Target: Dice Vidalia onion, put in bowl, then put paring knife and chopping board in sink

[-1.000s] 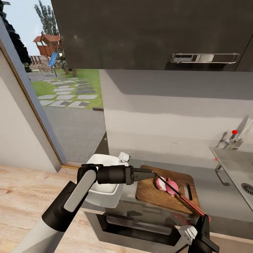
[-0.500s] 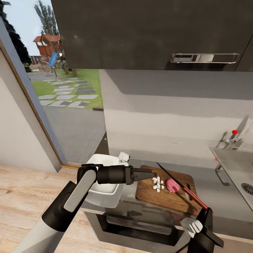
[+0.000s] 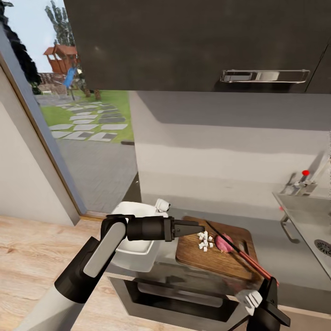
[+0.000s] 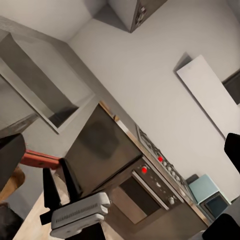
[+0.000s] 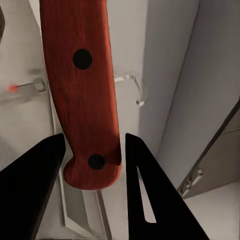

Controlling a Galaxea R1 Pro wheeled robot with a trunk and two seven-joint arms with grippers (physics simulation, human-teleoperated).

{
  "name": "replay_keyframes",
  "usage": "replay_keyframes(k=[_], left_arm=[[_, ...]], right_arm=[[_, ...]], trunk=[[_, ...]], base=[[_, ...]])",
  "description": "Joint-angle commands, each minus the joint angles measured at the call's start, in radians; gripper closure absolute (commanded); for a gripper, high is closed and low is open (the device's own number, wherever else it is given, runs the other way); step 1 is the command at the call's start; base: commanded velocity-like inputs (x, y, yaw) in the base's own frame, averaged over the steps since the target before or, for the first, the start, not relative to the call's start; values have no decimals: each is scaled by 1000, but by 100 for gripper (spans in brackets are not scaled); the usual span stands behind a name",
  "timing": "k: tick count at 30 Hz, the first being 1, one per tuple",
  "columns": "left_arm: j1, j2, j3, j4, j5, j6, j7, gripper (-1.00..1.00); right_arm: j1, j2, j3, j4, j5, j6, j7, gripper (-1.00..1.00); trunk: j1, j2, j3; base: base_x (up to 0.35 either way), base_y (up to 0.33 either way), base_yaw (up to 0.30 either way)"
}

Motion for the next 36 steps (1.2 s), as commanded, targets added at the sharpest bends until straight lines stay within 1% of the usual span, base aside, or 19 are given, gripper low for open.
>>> replay_keyframes(k=[1,4,8,14,20,36], left_arm=[[-1,0,-1,-1,3,5,0,-100],[-1,1,0,-2,3,5,0,-100],[-1,1,0,-2,3,5,0,-100],[-1,1,0,-2,3,6,0,-100],[-1,1,0,-2,4,6,0,-100],[-1,1,0,-2,4,6,0,-100]], right_arm=[[0,0,1,9,3,9,0,100],[0,0,0,18,3,10,0,100],[0,0,0,21,4,10,-1,100],[0,1,0,22,4,10,-1,100],[0,2,1,51,4,11,-1,100],[0,2,0,53,5,11,0,100]], trunk=[[0,-1,-1],[0,-1,-1],[0,-1,-1],[0,-1,-1],[0,-1,-1],[0,-1,-1]], base=[[0,-243,0],[0,-221,0],[0,-61,0],[0,-6,0],[0,0,0],[0,0,0]])
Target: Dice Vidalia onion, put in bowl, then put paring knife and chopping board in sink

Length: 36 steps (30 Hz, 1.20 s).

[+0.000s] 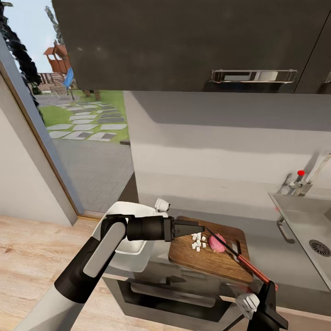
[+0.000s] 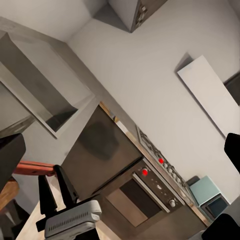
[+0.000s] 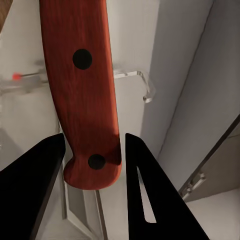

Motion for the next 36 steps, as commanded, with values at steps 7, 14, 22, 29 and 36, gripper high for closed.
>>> replay_keyframes(k=[7,14,22,29,36], left_arm=[[-1,0,-1,0,3,5,0,-100],[-1,0,0,0,3,5,0,-100],[-1,0,-1,0,3,5,-1,-100],[-1,0,-1,0,3,5,-2,-100],[-1,0,-2,0,2,6,-2,-100]], right_arm=[[0,1,-1,31,3,8,1,100],[0,0,0,-12,6,0,-7,100],[0,-1,0,-166,5,-11,-13,100],[0,45,-86,-195,2,-85,-30,100],[-12,53,-179,-198,-32,-124,106,100]], trunk=[[0,-1,-1],[0,-1,-1],[0,-1,-1],[0,-1,-1],[0,-1,-1]], base=[[0,0,0],[0,0,0],[0,0,0],[0,0,0],[0,0,0]])
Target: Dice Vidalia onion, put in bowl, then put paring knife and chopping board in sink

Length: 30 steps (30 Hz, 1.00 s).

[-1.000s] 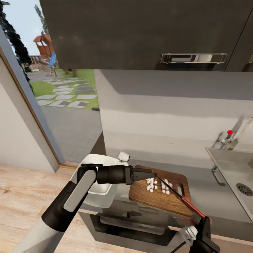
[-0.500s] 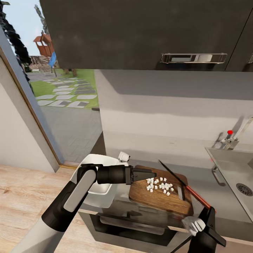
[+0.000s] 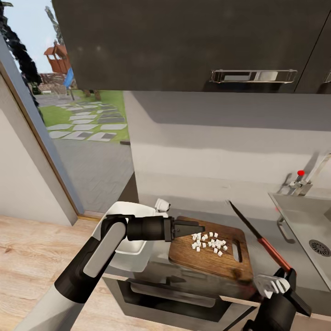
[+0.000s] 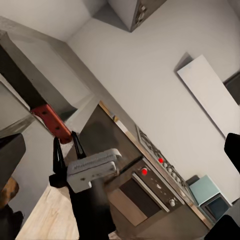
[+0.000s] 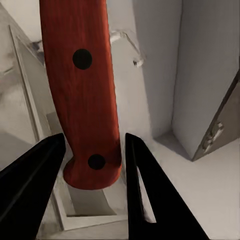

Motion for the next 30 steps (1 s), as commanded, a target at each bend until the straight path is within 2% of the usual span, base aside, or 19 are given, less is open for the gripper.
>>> replay_keyframes(k=[1,5,6,9,13,16,30], left_arm=[[-1,0,-1,0,3,5,0,-100],[-1,-2,-1,0,3,5,-1,-100],[-1,-3,-1,0,3,5,-2,-100],[0,-4,-2,0,-1,5,-1,-100],[-1,-4,-18,-6,-8,6,-2,-100],[-1,-4,-37,-8,-9,5,-2,-100],[-1,-4,-45,-9,-10,6,-2,-100]], right_arm=[[-1,0,-15,-1,2,-2,32,100],[2,4,-81,-1,-4,-32,185,100],[3,5,-123,-1,-7,-51,262,100],[2,6,-158,-1,-10,-61,292,100],[1,8,-175,-1,-10,-63,292,100],[1,8,-177,-1,-11,-63,268,100],[1,8,-177,-1,-9,-75,166,100]], trunk=[[0,-1,-1],[0,-1,-1],[0,-1,-1],[0,-1,-1],[0,-1,-1],[0,-1,-1],[0,-1,-1]], base=[[0,0,0],[0,0,0],[0,0,0],[-52,0,0],[-264,0,0],[-329,0,0],[-344,0,0]])
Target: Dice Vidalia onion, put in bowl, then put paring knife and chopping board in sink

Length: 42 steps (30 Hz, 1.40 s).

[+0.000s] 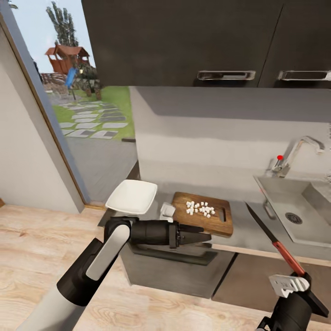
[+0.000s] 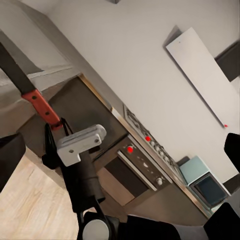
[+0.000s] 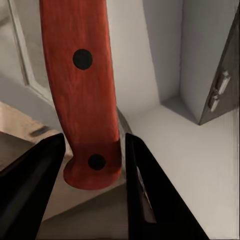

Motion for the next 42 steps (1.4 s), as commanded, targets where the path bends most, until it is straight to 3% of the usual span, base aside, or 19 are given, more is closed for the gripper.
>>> replay_keyframes(k=[1,10,21,29,32,34,35,38,42], left_arm=[[-1,0,-1,0,3,5,0,-100],[-1,0,-1,0,3,8,0,-100],[-1,3,-3,0,3,12,-3,-100],[-1,23,2,0,2,11,-10,-100],[-1,39,3,0,2,11,-12,-100],[-1,64,5,0,2,10,-14,-100],[-1,70,6,0,2,9,-14,-100],[-1,115,15,0,1,7,-28,-100],[-1,192,56,2,1,0,-84,-100]], right_arm=[[0,-1,3,-1,4,7,-12,100],[0,-1,9,-1,5,-12,-79,100],[0,-1,1,-1,5,-1,-85,100],[-1,2,3,1,3,30,-84,100],[-3,12,3,0,-9,27,-6,100],[-28,13,-20,0,-41,22,135,100],[-37,13,-34,-1,-49,22,162,100],[-82,10,-131,-1,-90,18,300,100],[-137,2,-213,-1,-152,16,498,100]], trunk=[[-1,-1,-1],[-1,-1,-1],[-1,-1,-1],[-1,-1,-1],[-1,-1,-1],[-1,-1,-1],[-1,-1,-1],[-1,-1,-1],[-1,-1,-1]], base=[[-346,0,0],[-346,0,0],[-346,0,0],[-346,0,0],[-346,0,0],[-346,0,0],[-346,0,0],[-346,0,0],[-187,0,0]])
